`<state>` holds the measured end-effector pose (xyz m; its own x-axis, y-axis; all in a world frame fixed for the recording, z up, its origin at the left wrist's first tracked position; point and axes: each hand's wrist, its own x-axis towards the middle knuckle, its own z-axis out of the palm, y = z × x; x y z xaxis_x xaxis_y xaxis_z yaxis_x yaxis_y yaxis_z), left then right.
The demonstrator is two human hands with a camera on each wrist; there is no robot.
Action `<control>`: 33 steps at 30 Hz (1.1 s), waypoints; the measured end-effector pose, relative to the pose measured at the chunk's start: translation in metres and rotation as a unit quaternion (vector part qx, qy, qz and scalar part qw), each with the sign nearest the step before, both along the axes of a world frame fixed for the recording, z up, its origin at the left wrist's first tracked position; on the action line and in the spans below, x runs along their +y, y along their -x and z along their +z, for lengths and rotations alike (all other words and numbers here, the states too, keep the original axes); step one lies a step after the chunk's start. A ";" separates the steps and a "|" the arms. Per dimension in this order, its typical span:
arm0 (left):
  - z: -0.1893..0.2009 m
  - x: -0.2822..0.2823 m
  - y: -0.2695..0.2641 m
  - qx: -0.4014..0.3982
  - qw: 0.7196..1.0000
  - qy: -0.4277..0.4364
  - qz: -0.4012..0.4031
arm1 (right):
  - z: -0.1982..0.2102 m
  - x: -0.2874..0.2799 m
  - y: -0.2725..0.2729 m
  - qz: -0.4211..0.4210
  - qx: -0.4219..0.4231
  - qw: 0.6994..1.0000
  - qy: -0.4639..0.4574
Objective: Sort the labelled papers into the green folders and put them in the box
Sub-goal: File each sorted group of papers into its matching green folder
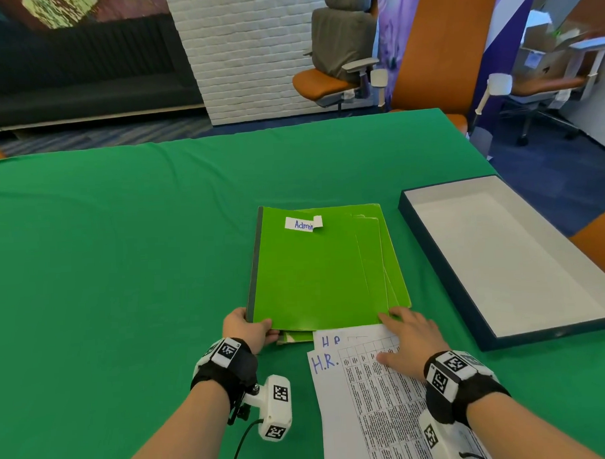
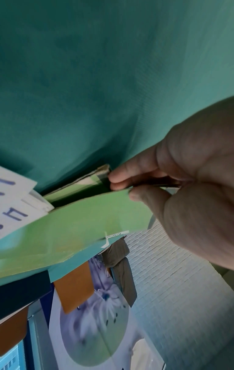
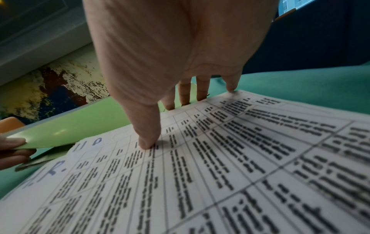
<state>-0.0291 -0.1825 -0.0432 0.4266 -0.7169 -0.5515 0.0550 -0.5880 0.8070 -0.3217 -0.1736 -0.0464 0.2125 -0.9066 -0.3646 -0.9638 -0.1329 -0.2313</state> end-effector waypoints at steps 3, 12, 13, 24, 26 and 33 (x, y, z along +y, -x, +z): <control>-0.003 0.001 0.001 -0.010 1.000 -0.005 0.000 | -0.001 0.001 -0.001 0.001 0.003 1.000 0.000; -0.003 -0.002 -0.005 0.031 0.999 0.022 -0.012 | -0.001 0.003 0.000 0.001 0.005 1.000 -0.008; -0.007 -0.004 -0.006 0.024 1.000 0.014 -0.005 | -0.001 0.004 0.000 0.001 0.003 1.000 -0.011; 0.023 0.008 -0.073 -0.169 0.975 -0.036 0.139 | 0.003 0.002 0.000 -0.025 -0.028 0.999 -0.014; 0.021 0.014 -0.092 -0.184 0.974 -0.037 0.130 | 0.006 0.001 -0.005 -0.027 -0.018 0.999 -0.013; 0.017 0.033 -0.101 -0.252 0.952 -0.112 0.133 | 0.011 -0.001 -0.011 -0.037 0.005 0.999 -0.013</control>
<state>0.0723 -0.1490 -0.0260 0.8279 -0.4352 -0.3537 -0.1356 -0.7674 0.6266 -0.3106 -0.1744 -0.0354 0.1419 -0.9098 -0.3901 -0.9729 -0.0555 -0.2245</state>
